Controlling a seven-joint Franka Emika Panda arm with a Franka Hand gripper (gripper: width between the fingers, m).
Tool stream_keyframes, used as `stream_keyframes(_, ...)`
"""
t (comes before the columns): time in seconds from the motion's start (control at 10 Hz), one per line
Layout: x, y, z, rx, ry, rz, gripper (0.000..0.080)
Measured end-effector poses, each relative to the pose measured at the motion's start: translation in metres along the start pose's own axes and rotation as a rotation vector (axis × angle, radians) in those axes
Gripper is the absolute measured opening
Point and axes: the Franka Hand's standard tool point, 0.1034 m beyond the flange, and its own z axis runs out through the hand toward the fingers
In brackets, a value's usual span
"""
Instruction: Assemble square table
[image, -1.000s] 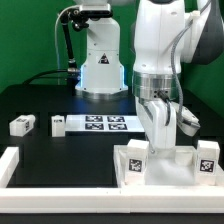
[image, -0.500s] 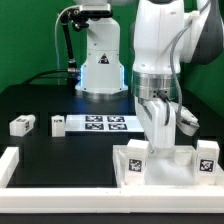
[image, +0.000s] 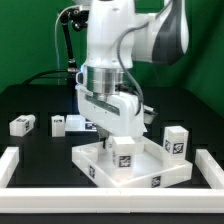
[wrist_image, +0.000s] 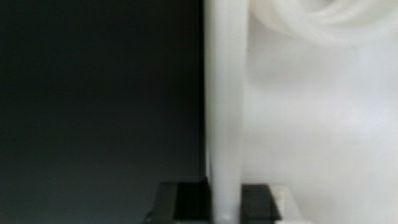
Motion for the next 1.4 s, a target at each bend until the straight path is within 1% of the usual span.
stream_keyframes(0.3, 0.004, 0.001, -0.001, -0.003, -0.005, -0.247, 0.0059)
stream_keyframes(0.4, 0.017, -0.001, -0.006, -0.008, -0.058, -0.416, 0.0059)
stream_keyframes(0.5, 0.035, -0.003, -0.01, 0.004, -0.068, -0.533, 0.0059)
stream_keyframes(0.6, 0.044, 0.0, -0.008, 0.01, -0.069, -0.642, 0.0058)
stream_keyframes(0.7, 0.045, 0.001, -0.003, 0.009, -0.074, -0.789, 0.0058)
stream_keyframes(0.8, 0.041, -0.002, -0.002, 0.01, -0.068, -0.842, 0.0058)
stream_keyframes(0.9, 0.042, -0.001, -0.002, 0.009, -0.068, -0.897, 0.0058)
stream_keyframes(1.1, 0.046, 0.001, -0.002, -0.005, -0.075, -1.071, 0.0058)
stream_keyframes(1.2, 0.054, -0.005, -0.004, -0.014, -0.085, -1.243, 0.0058)
stream_keyframes(1.3, 0.062, -0.014, -0.004, -0.023, -0.066, -1.43, 0.0058)
stream_keyframes(1.4, 0.064, -0.022, -0.002, -0.031, -0.051, -1.562, 0.0058)
